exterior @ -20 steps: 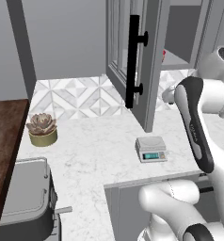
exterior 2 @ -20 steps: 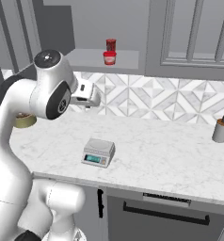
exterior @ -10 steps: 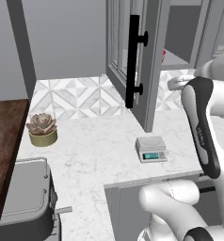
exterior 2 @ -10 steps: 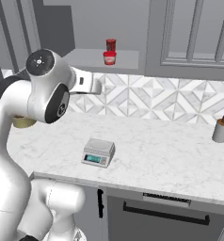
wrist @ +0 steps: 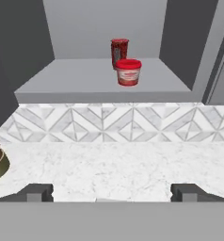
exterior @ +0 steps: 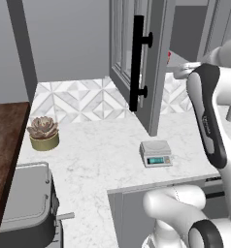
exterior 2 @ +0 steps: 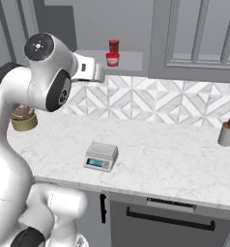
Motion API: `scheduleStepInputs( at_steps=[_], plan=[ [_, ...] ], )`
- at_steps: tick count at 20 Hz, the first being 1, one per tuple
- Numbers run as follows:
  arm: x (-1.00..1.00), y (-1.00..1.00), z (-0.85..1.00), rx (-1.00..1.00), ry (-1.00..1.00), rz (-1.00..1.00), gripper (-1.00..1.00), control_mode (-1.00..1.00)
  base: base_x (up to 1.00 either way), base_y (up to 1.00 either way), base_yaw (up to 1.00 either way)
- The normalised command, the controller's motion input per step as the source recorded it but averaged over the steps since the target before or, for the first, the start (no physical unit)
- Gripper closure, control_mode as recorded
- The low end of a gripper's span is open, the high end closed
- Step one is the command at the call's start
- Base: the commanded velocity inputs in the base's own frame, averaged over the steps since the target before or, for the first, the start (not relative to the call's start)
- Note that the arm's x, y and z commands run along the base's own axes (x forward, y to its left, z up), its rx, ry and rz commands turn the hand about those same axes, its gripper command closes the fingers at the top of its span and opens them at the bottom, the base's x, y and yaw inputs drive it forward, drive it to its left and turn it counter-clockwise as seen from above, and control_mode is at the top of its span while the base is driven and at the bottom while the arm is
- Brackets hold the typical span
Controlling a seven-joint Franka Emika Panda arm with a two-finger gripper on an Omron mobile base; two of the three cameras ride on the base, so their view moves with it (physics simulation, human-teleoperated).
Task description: Pick the jam and place it on the digital scale for weighing, and close the cabinet.
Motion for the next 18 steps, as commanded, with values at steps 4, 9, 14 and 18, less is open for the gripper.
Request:
scheduleStepInputs(
  at_steps=[4,9,14,18],
  plan=[
    [0.44,-0.04,0.0,0.0,-0.03,0.0,-1.0,-1.0,0.0,0.0,0.0],
    [0.51,-0.14,0.04,0.0,-0.02,0.0,-1.0,-1.0,0.0,0.0,0.0],
    [0.49,-0.21,0.03,0.0,0.0,-0.01,-1.0,-1.0,0.0,0.0,0.0],
    [0.58,-0.1,0.0,0.0,0.0,-0.04,-1.0,-1.0,0.0,0.0,0.0]
  ],
)
